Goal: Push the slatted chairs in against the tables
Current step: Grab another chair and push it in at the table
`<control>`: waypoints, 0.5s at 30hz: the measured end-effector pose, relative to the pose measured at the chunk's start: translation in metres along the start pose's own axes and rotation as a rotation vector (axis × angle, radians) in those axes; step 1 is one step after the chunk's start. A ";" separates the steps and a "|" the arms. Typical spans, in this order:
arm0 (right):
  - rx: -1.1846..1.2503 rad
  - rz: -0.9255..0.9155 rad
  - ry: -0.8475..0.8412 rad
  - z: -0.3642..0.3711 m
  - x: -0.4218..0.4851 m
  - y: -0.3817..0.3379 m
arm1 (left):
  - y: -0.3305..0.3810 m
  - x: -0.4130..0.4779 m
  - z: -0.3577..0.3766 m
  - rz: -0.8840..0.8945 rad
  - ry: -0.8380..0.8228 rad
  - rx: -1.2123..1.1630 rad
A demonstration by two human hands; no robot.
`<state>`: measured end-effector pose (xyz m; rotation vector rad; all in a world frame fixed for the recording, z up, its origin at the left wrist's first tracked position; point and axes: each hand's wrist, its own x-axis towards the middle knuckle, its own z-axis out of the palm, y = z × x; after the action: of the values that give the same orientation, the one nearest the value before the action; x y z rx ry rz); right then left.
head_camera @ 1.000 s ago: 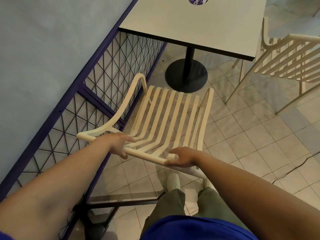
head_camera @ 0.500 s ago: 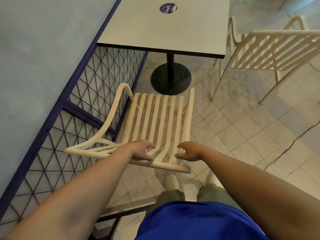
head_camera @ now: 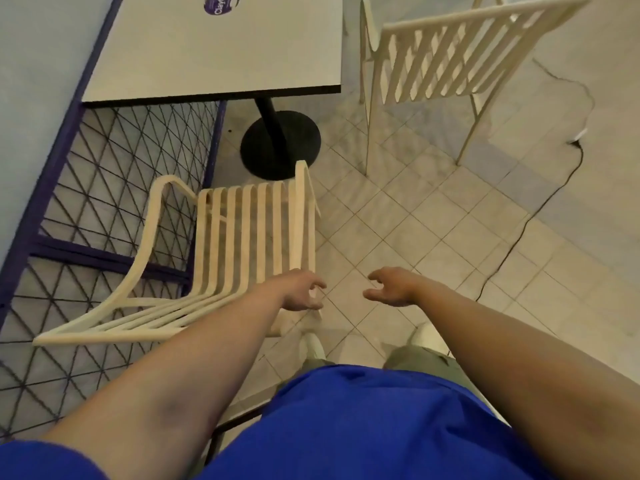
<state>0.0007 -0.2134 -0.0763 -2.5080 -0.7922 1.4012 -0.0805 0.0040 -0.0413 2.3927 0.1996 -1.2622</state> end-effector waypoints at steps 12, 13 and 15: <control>0.038 0.078 0.016 -0.058 -0.071 0.184 | 0.190 0.073 0.013 0.037 -0.007 -0.046; 0.037 0.081 0.022 -0.064 -0.073 0.193 | 0.200 0.077 0.009 0.042 -0.006 -0.060; 0.039 0.089 0.032 -0.075 -0.074 0.205 | 0.215 0.085 0.000 0.049 0.002 -0.081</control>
<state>0.1078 -0.4170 -0.0591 -2.5578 -0.6487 1.3852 0.0368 -0.1949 -0.0455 2.3159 0.1878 -1.2067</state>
